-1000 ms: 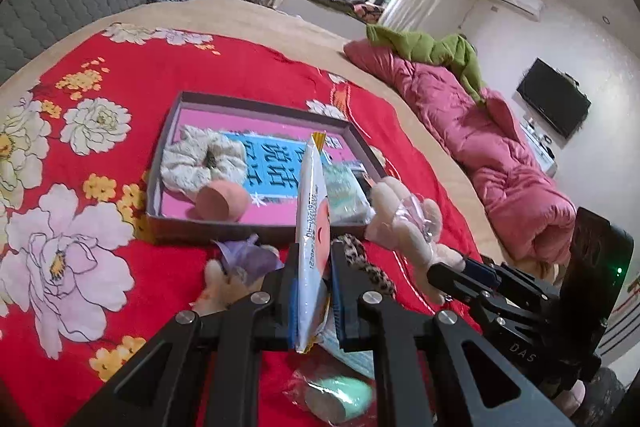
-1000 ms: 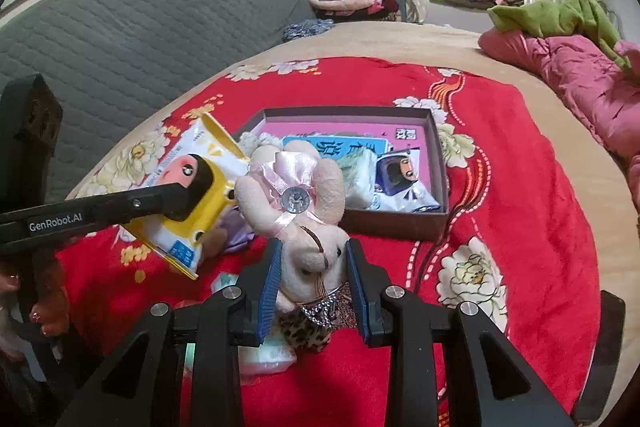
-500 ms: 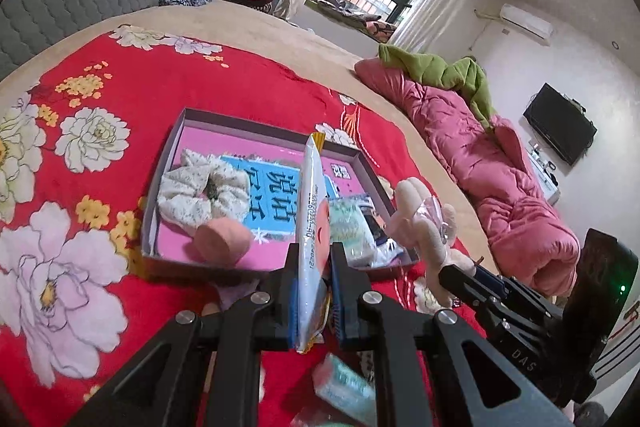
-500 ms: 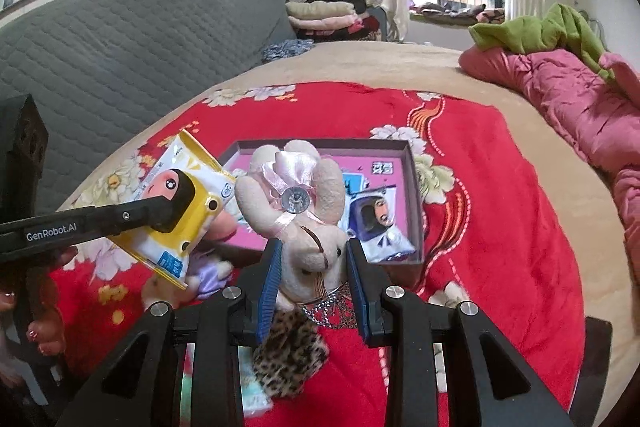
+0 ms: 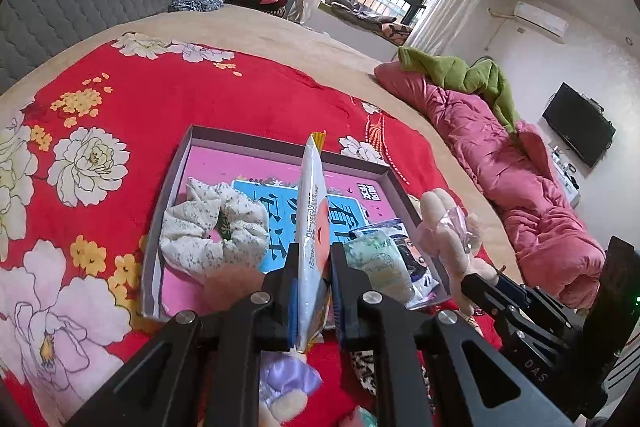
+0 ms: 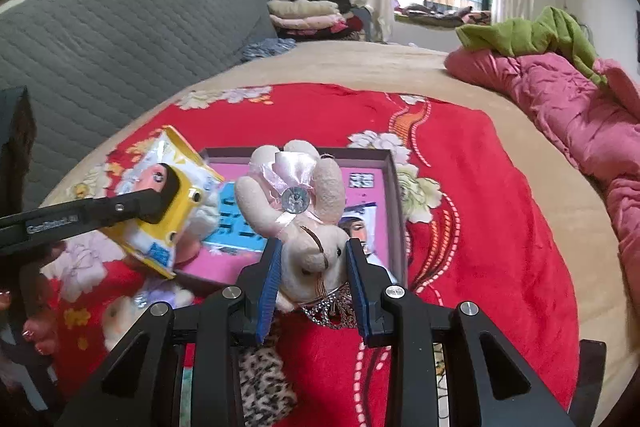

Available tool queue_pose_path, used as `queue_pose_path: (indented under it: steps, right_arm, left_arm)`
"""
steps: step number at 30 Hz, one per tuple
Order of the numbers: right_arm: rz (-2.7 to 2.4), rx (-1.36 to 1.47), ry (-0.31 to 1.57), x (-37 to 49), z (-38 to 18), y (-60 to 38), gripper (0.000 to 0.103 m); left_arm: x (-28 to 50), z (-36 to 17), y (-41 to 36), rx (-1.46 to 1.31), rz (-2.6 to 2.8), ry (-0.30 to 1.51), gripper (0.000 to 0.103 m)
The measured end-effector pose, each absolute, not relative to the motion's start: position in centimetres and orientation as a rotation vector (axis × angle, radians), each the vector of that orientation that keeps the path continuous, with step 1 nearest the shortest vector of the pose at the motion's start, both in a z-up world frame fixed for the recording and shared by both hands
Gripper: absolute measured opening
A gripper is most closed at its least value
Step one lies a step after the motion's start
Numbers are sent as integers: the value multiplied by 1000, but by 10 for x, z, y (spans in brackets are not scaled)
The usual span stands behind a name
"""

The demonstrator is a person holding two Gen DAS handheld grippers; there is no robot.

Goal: Organize soft objects
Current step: 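Carry the wipes packet and bunny plush into the box and open both tools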

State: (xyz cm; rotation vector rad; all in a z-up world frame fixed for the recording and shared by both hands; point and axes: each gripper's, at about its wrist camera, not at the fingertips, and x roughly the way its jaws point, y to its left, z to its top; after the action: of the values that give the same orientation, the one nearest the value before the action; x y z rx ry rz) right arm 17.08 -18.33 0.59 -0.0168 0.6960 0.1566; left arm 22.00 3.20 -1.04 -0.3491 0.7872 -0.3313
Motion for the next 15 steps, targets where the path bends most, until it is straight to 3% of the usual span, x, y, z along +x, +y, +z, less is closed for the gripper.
queue_pose_path:
  steps: [15]
  right_arm:
    - [96,22,754,200,-20,-194,33]
  left_arm:
    - [239,-28,22,-333,-321,833,14]
